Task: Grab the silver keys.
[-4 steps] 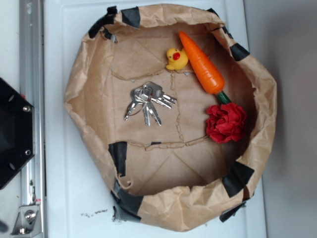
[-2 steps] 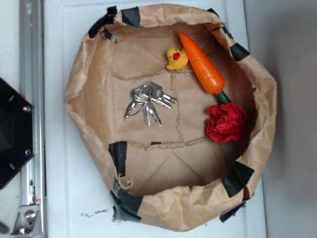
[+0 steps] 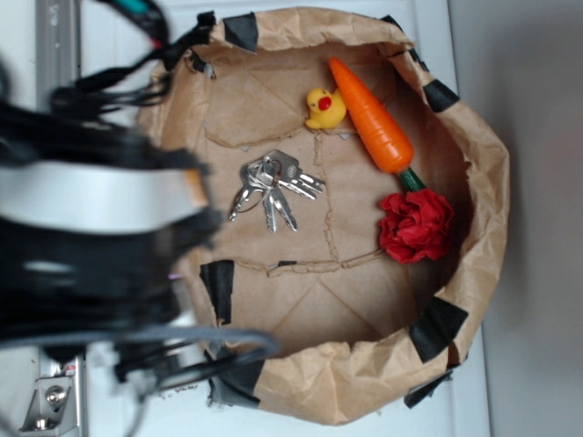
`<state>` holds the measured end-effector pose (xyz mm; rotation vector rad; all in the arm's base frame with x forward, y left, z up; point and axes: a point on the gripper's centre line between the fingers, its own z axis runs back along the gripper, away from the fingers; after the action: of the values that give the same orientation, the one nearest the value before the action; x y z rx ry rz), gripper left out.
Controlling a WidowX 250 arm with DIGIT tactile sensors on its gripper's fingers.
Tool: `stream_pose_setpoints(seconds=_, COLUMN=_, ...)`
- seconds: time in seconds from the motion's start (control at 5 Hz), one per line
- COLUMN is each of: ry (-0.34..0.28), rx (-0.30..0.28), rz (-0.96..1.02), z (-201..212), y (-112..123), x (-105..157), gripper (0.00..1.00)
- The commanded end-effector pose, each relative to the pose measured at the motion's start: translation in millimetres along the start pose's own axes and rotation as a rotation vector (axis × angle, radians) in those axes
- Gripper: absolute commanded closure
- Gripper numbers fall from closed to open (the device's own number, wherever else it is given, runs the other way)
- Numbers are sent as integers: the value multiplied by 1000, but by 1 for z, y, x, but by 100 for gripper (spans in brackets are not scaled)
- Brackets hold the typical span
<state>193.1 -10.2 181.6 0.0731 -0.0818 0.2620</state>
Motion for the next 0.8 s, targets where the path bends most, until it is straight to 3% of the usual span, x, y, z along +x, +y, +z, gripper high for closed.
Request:
stream_pose_setpoints(seconds=0.0, ry=-92, rx=-28, rz=191, z=-26, y=15, x=52, gripper=0)
stream_pose_setpoints(seconds=0.2, ry=-79, rx=-59, rz=230, z=-64, y=24, x=62, gripper=0)
stream_pose_setpoints(seconds=0.6, ry=-54, rx=6, rz=295, z=-99, y=39, x=52, gripper=0)
